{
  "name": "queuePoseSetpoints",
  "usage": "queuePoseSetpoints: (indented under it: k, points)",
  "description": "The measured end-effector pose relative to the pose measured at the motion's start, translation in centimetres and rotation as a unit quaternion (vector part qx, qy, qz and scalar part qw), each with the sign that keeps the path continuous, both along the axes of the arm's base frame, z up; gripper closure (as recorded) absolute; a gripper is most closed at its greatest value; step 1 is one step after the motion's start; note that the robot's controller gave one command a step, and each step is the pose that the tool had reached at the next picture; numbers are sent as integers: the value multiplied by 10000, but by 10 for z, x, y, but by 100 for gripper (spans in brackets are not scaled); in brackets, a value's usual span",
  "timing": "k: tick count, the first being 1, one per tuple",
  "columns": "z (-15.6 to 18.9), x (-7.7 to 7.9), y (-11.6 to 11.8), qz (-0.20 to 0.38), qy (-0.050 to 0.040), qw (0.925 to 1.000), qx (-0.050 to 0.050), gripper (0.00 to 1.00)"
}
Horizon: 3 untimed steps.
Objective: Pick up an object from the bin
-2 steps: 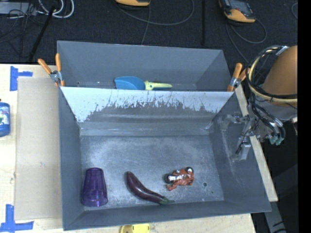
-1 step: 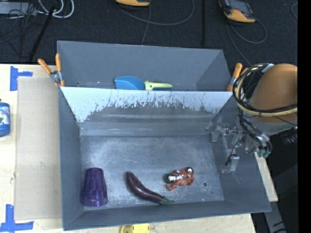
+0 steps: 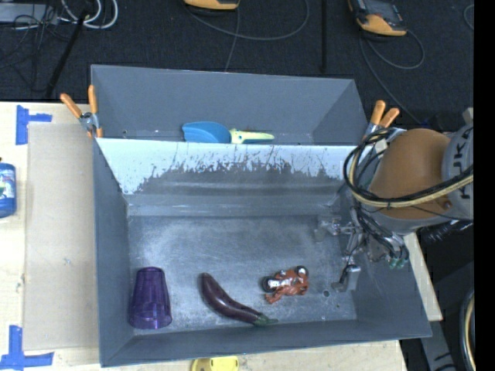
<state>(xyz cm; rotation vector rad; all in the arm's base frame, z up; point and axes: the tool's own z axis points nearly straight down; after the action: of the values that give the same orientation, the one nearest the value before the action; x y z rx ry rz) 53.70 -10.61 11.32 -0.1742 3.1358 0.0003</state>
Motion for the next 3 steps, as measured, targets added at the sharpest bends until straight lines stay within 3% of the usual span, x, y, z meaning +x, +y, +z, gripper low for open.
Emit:
queuePoseSetpoints:
  k: [1, 2, 3]
  points:
    - [-32, -5, 5, -583, 16, 9983, 6, 0]
    - [-41, -14, 34, -323, 19, 9995, -1, 0]
    - [-43, -37, 51, -543, 14, 9985, 8, 0]
